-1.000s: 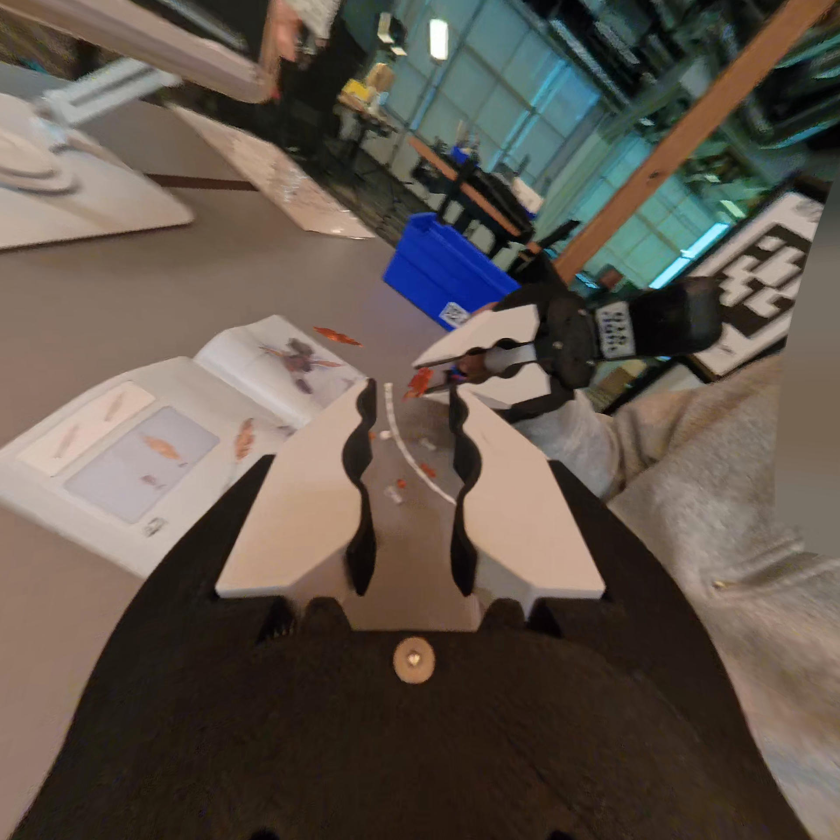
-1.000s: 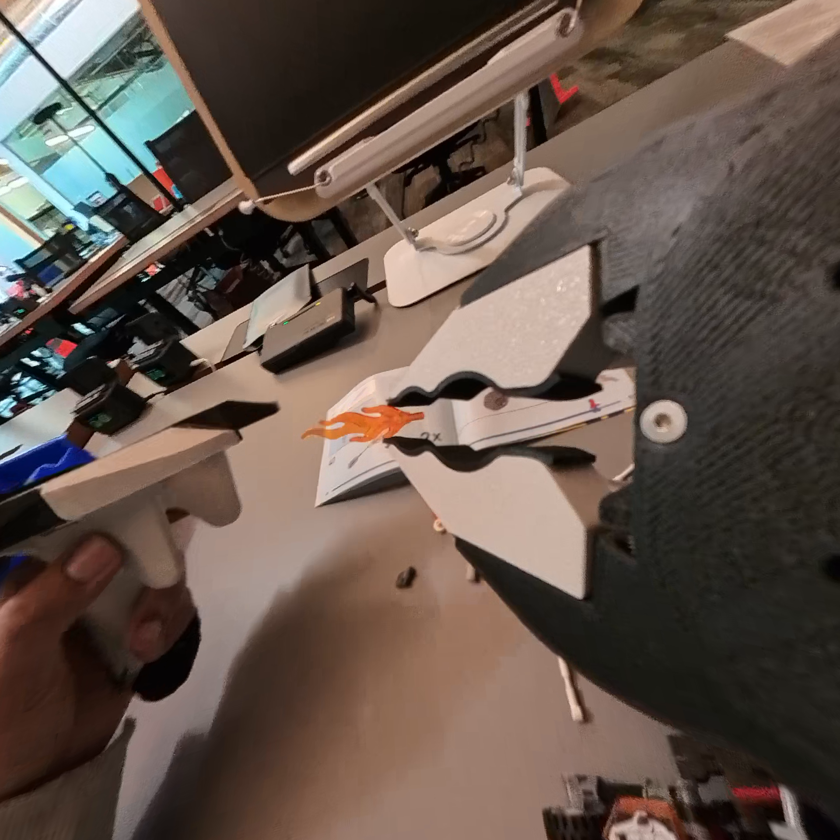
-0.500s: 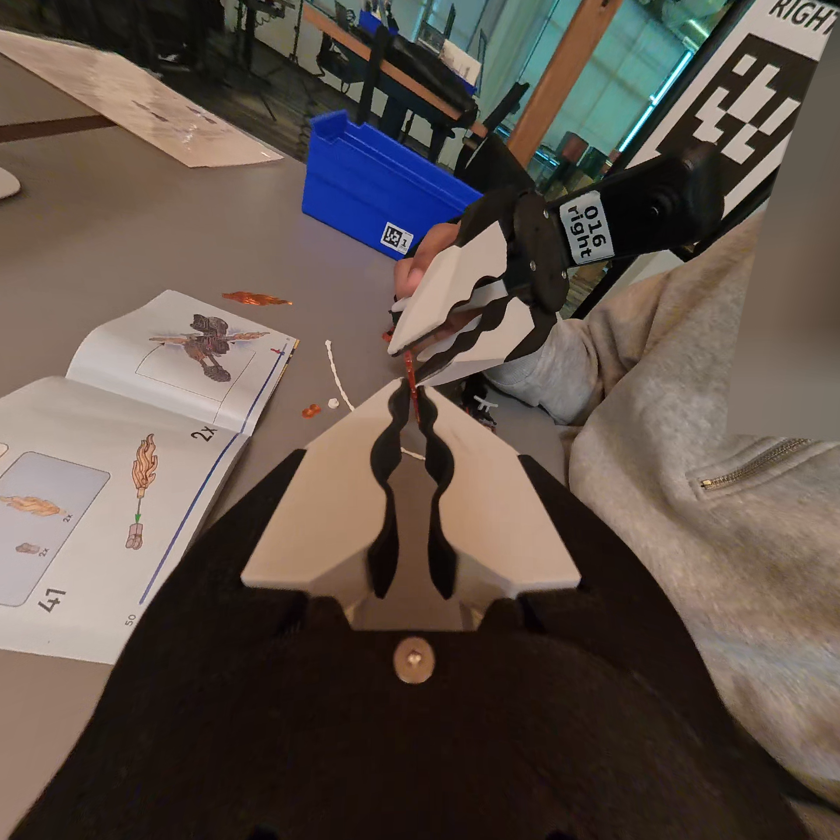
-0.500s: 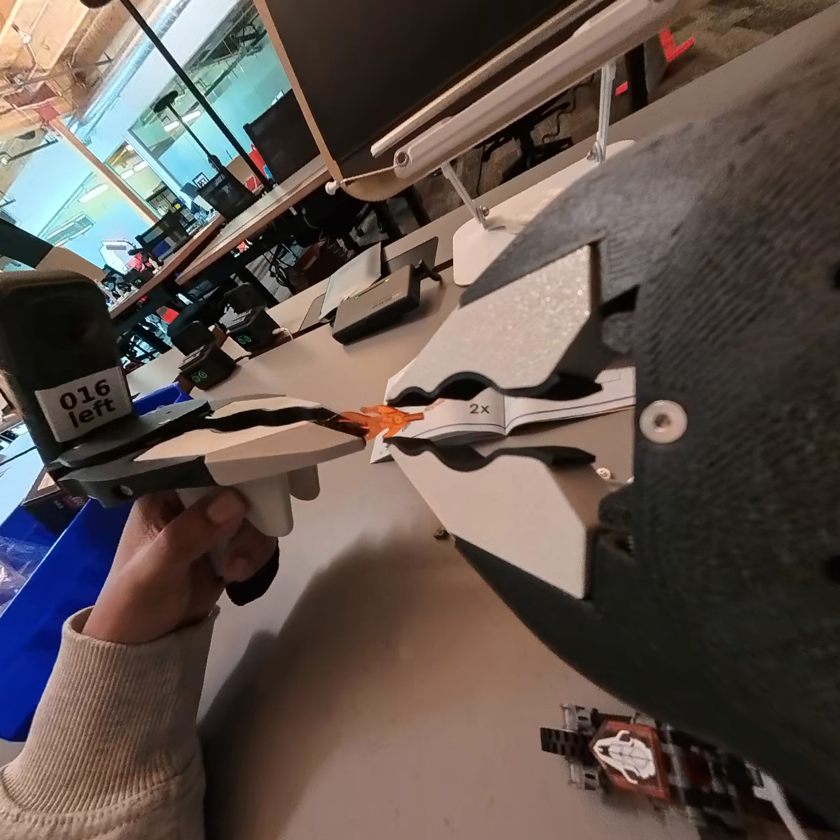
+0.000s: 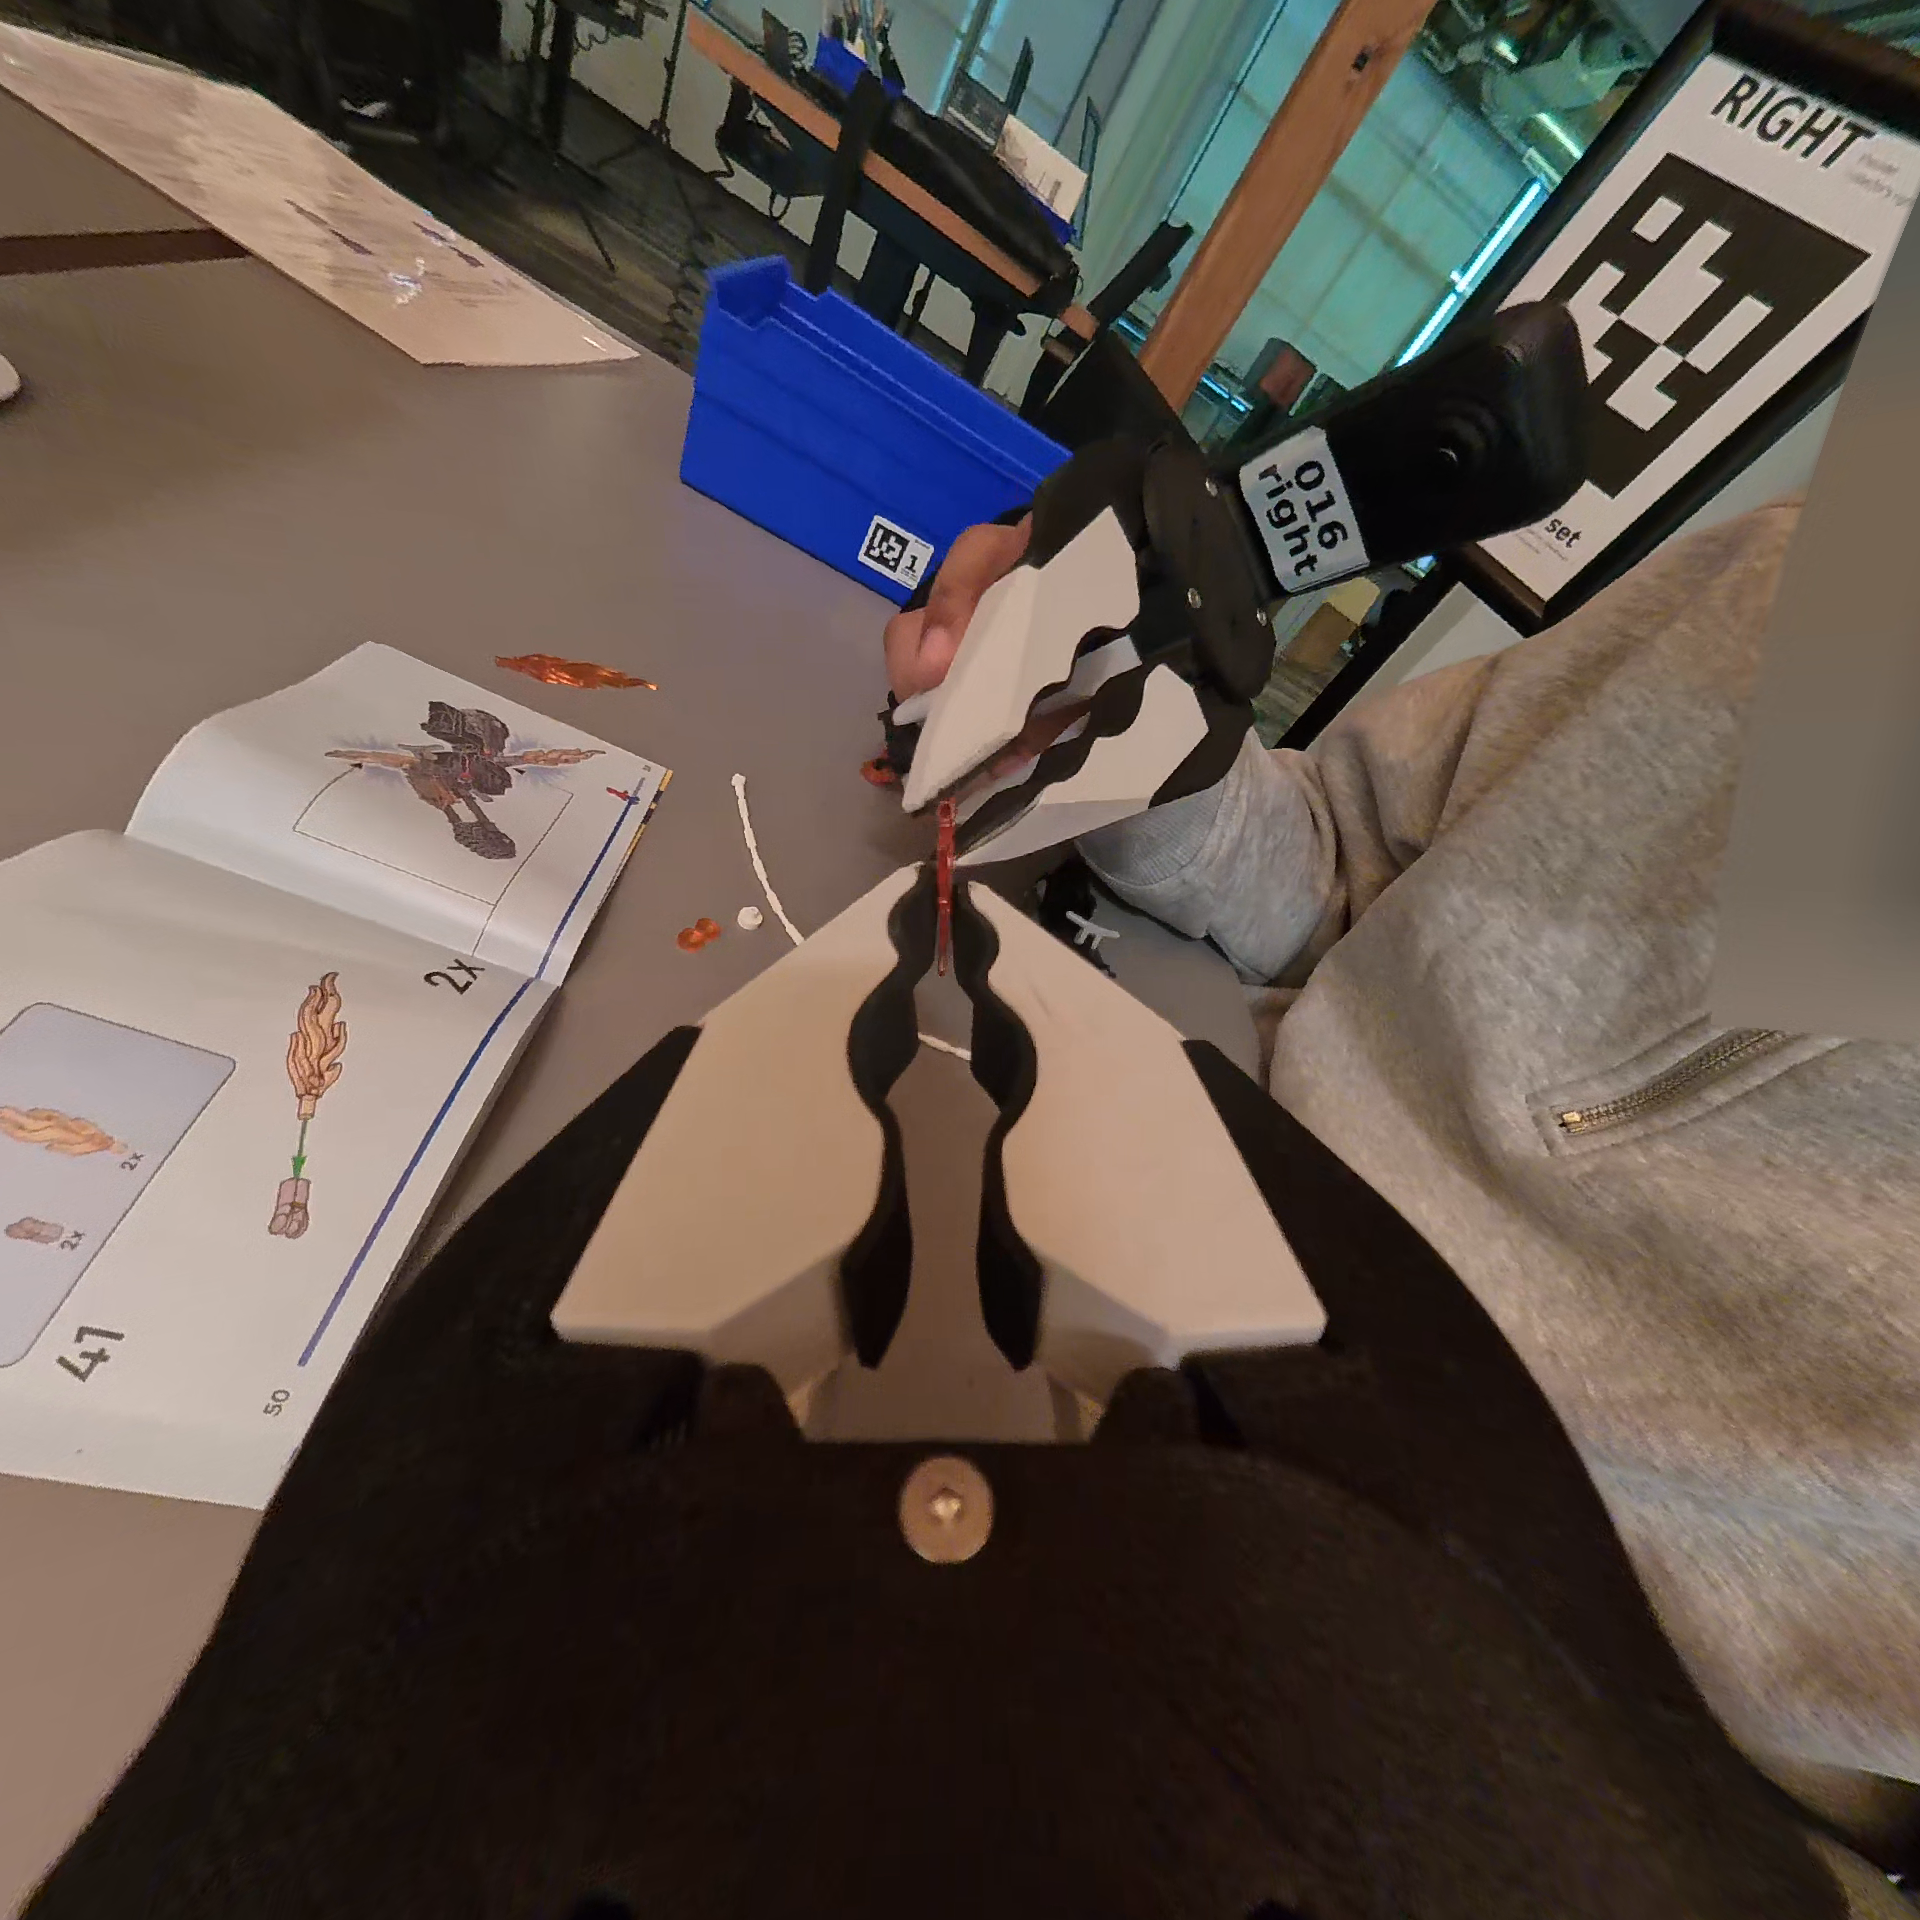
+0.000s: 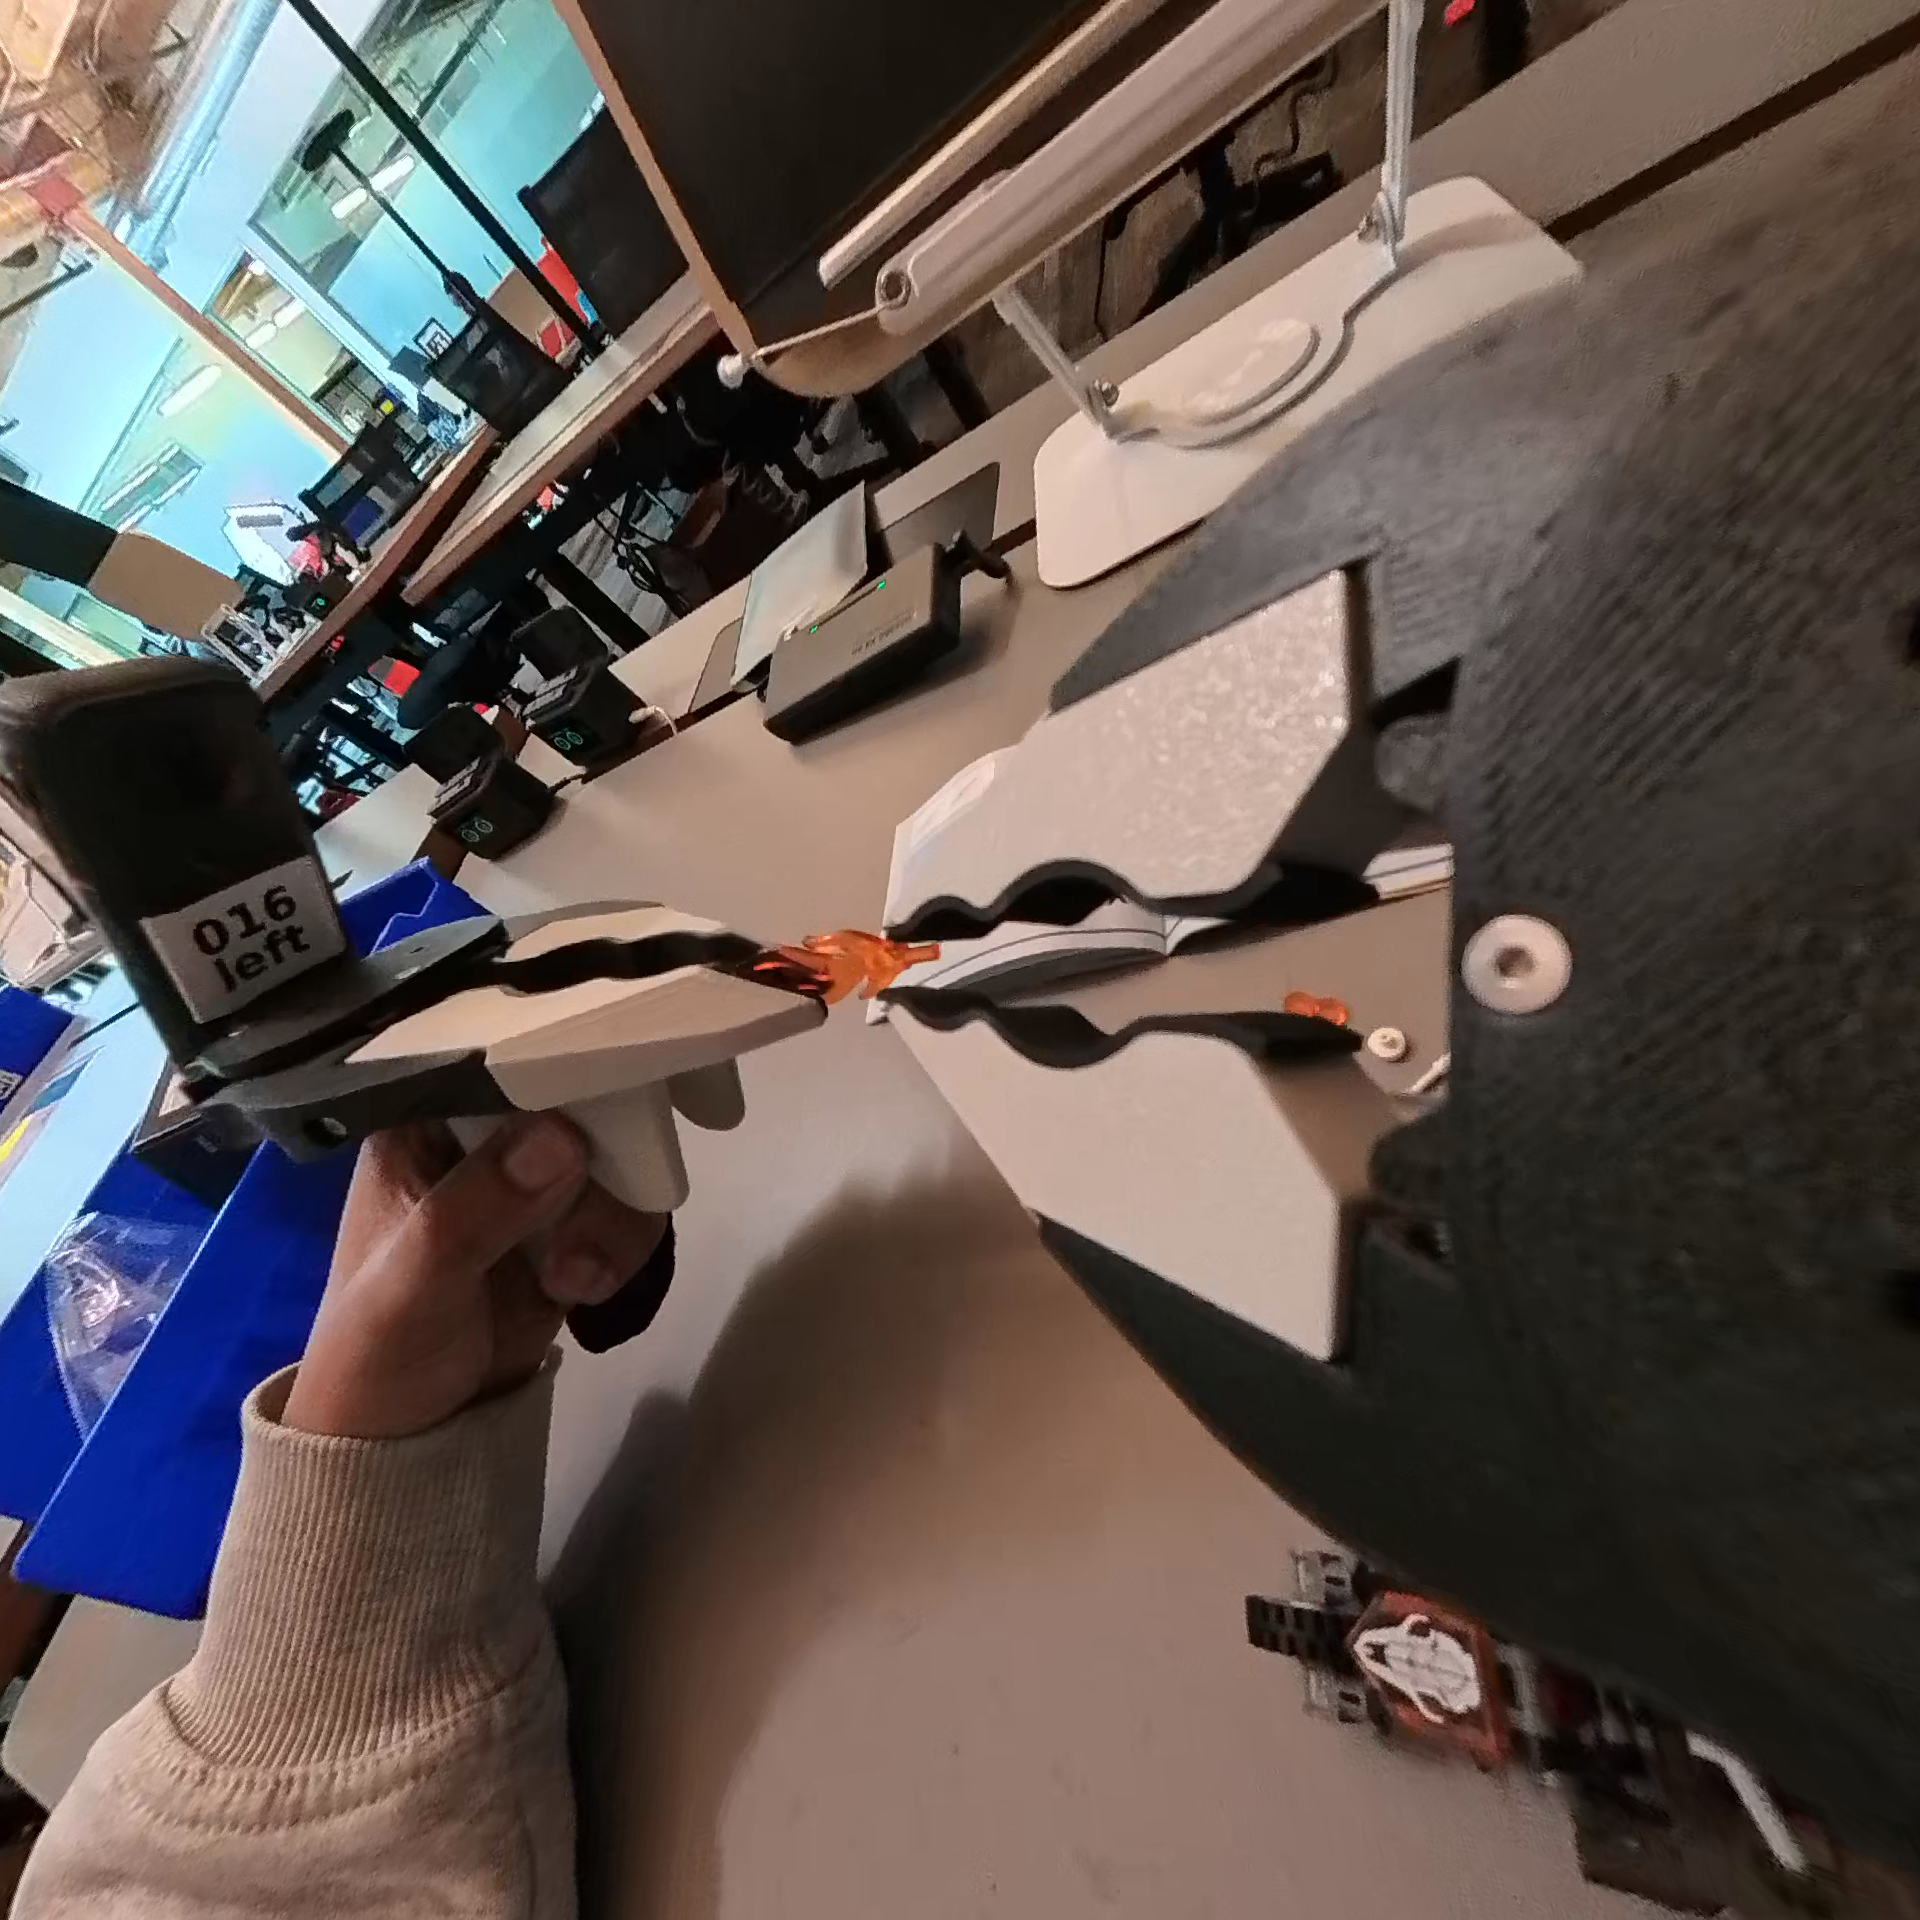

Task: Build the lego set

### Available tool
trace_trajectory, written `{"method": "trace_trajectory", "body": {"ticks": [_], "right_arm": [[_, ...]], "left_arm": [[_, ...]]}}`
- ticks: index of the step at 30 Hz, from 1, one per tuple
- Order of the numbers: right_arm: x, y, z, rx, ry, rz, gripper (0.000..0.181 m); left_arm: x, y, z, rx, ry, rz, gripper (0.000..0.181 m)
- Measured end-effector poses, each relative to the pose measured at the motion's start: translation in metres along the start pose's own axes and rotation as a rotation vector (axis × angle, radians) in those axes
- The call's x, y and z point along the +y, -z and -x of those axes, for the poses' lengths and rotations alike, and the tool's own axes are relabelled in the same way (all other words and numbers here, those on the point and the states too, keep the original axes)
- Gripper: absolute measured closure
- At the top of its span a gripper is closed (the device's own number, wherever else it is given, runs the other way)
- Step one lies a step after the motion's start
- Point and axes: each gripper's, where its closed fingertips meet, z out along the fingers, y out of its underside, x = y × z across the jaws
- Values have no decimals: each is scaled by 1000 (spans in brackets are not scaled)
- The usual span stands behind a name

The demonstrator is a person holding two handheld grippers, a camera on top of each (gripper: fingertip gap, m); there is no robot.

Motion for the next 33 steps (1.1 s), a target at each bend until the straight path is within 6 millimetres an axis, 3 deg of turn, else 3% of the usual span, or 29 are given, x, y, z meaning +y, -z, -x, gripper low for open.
{"method": "trace_trajectory", "body": {"ticks": [22,29,33], "right_arm": [[-25,11,8,-84,-73,-148,179],[-21,8,11,-162,-197,-147,162],[-18,6,6,-174,-293,-140,177]], "left_arm": [[-7,3,-14,142,87,-53,178],[-8,5,-12,126,75,-56,181],[-5,2,-12,121,67,-37,181]]}}
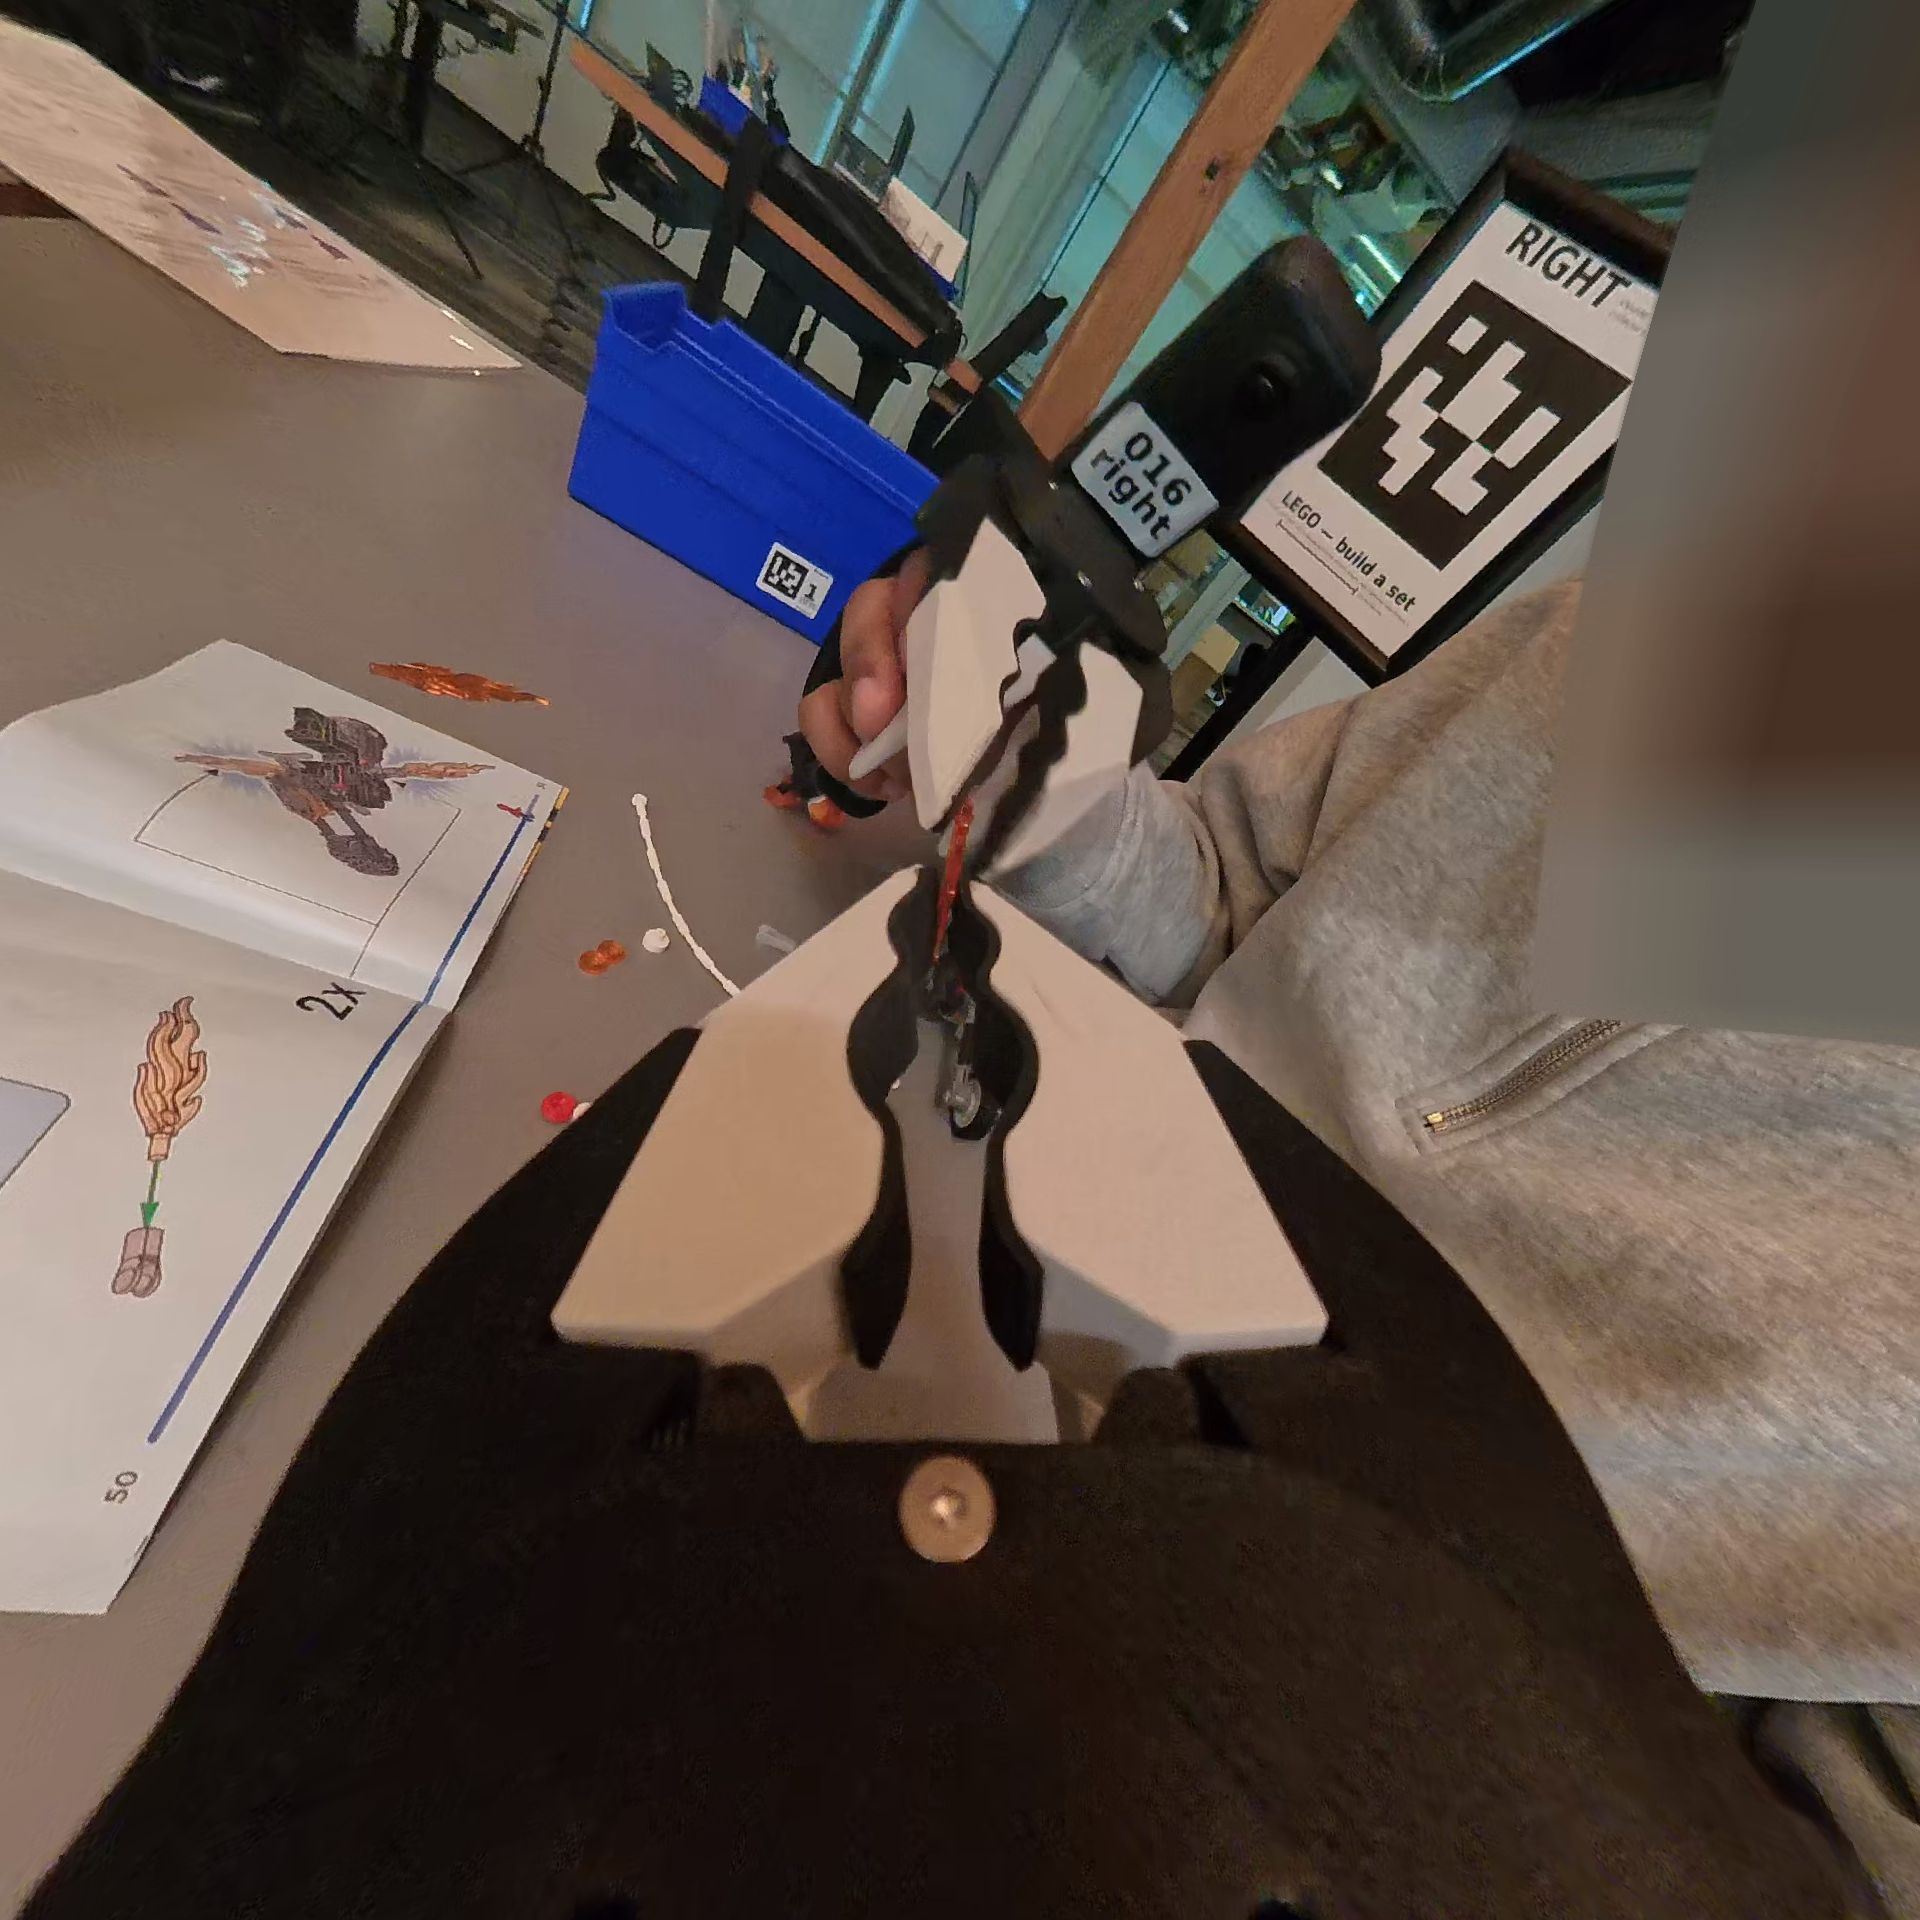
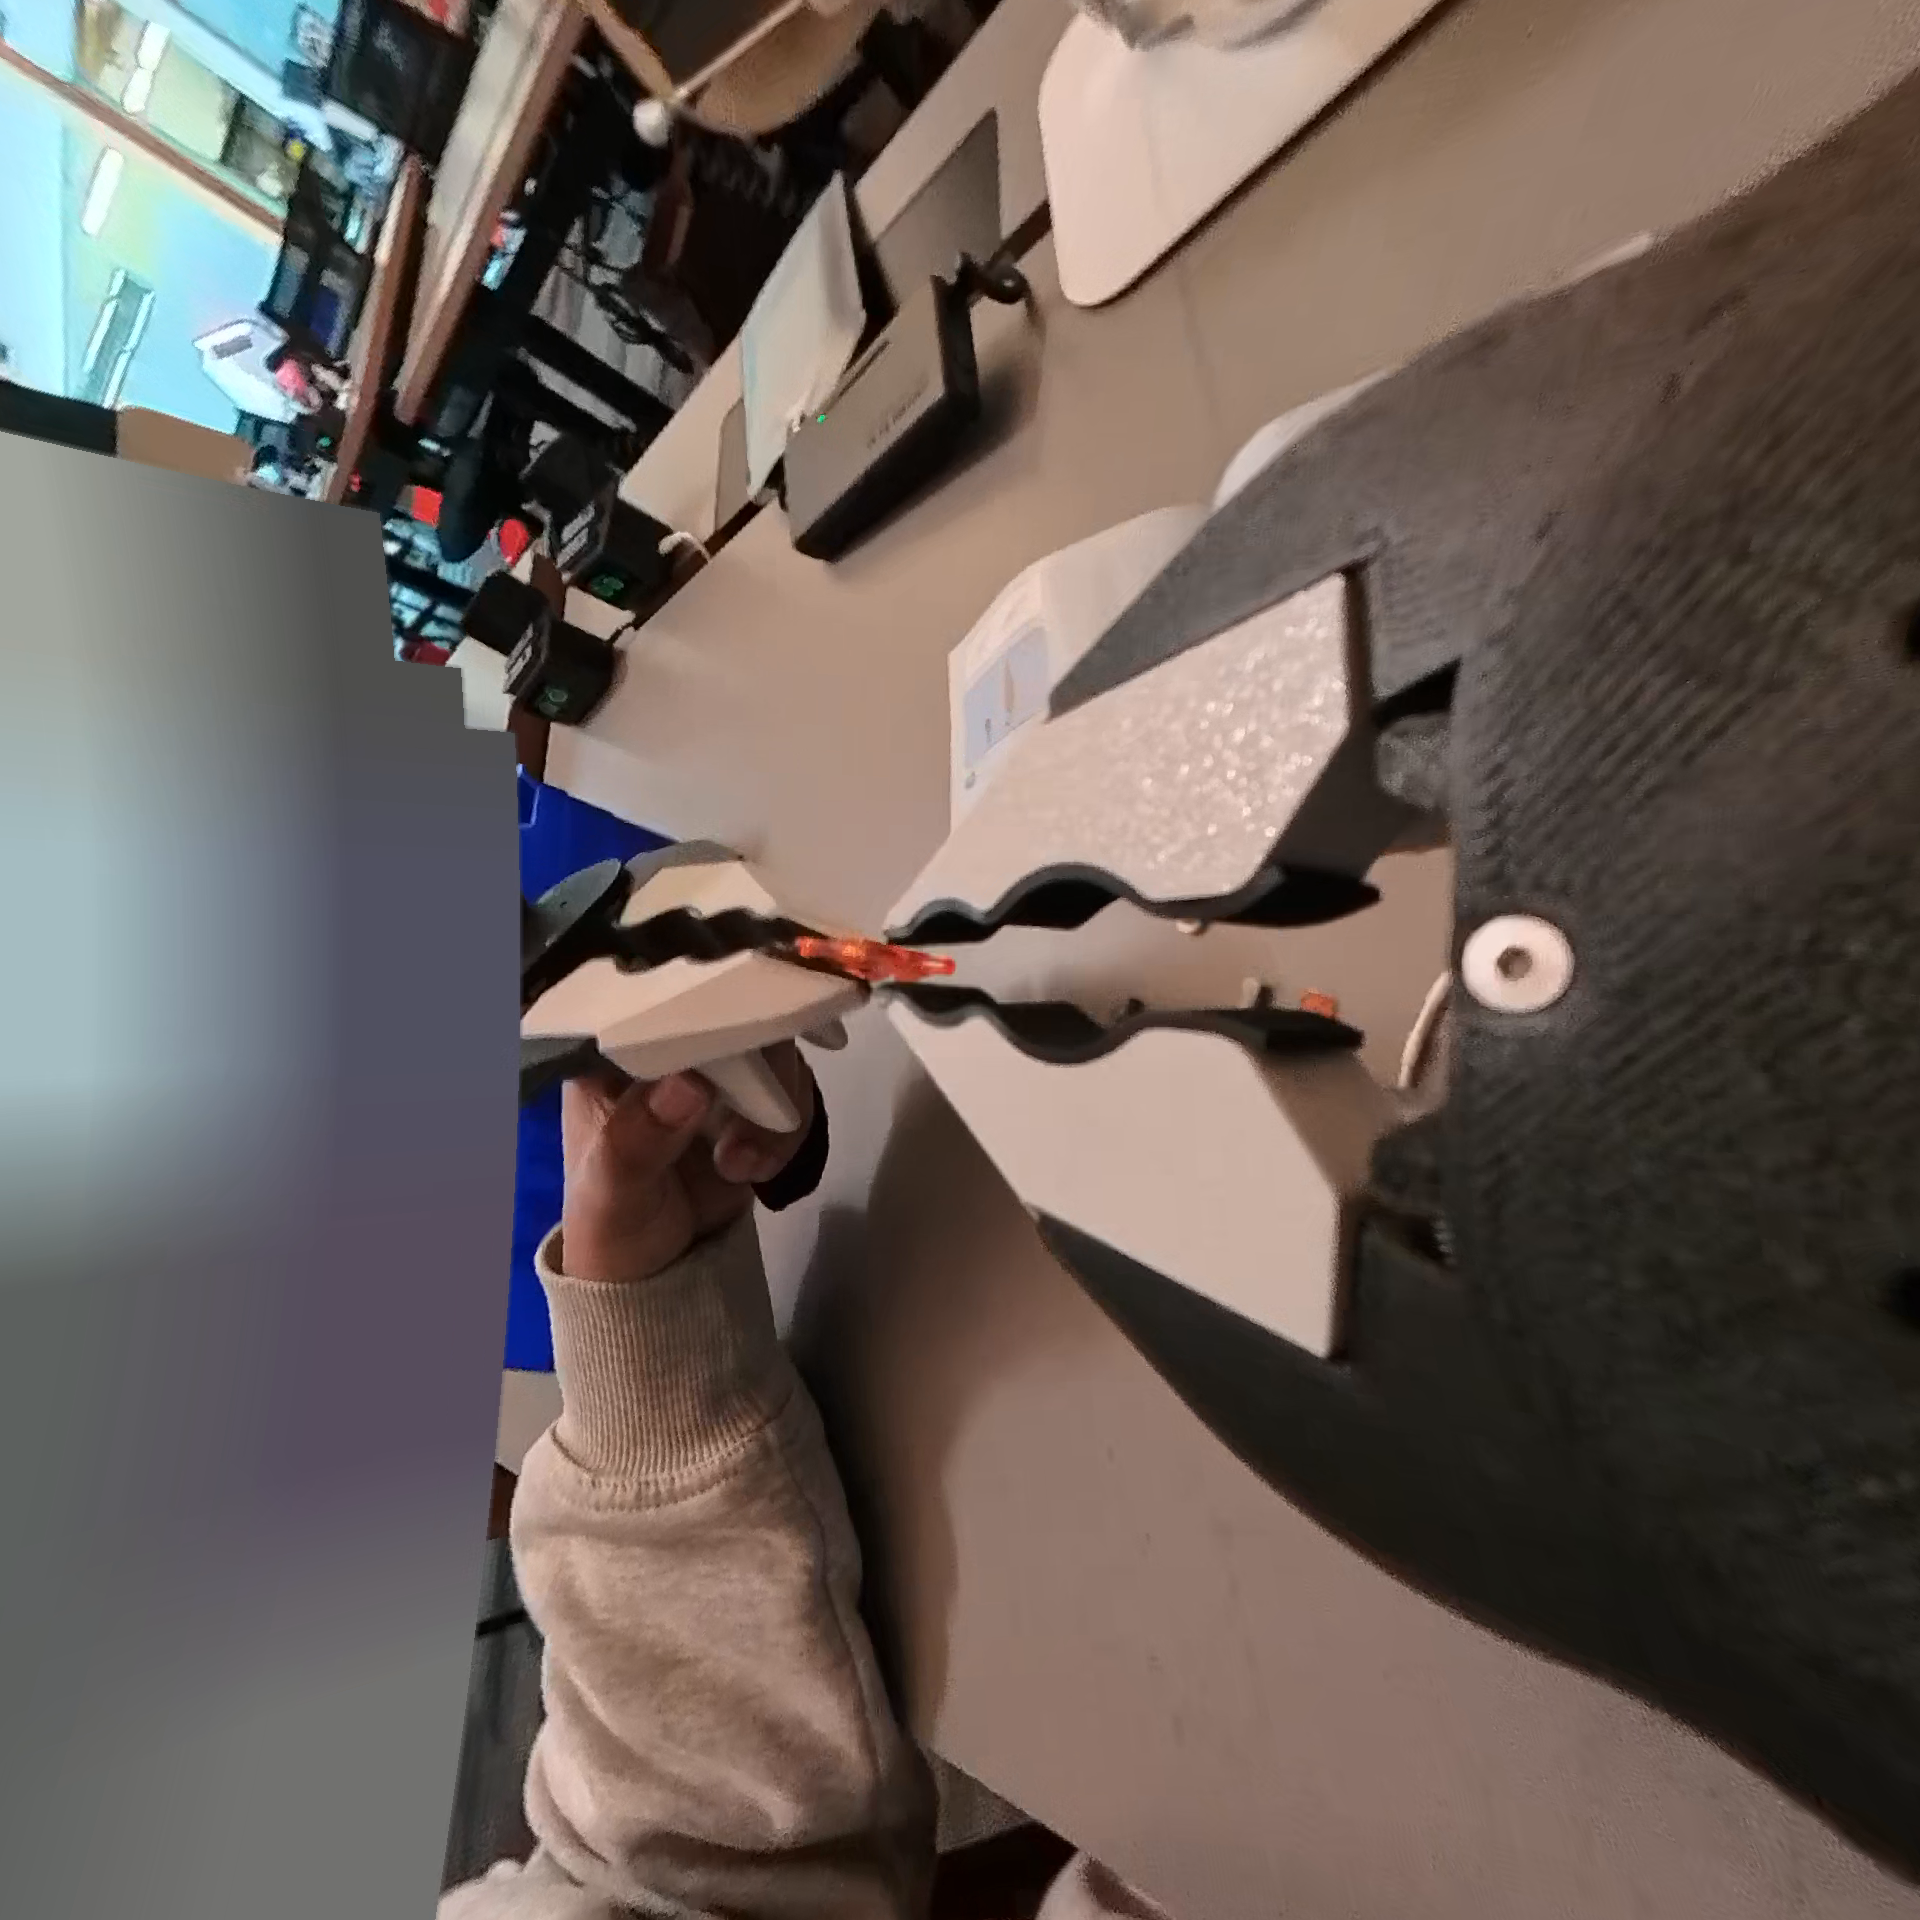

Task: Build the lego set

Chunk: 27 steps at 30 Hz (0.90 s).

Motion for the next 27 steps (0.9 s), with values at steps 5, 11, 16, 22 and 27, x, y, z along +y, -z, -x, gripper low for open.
{"method": "trace_trajectory", "body": {"ticks": [5,11,16,22,27], "right_arm": [[7,-3,-8,-3,-137,21,180],[4,3,-24,75,-184,-9,180],[-3,8,-32,70,-303,-74,180],[-16,18,-38,-48,-545,-233,180],[-15,26,-52,-56,-676,-306,181]], "left_arm": [[-2,0,8,-55,-5,-14,174],[-13,8,25,-157,9,-87,145],[-19,13,27,-170,27,-136,145],[-21,10,25,-177,2,-140,147],[-30,17,30,-276,-87,-172,148]]}}
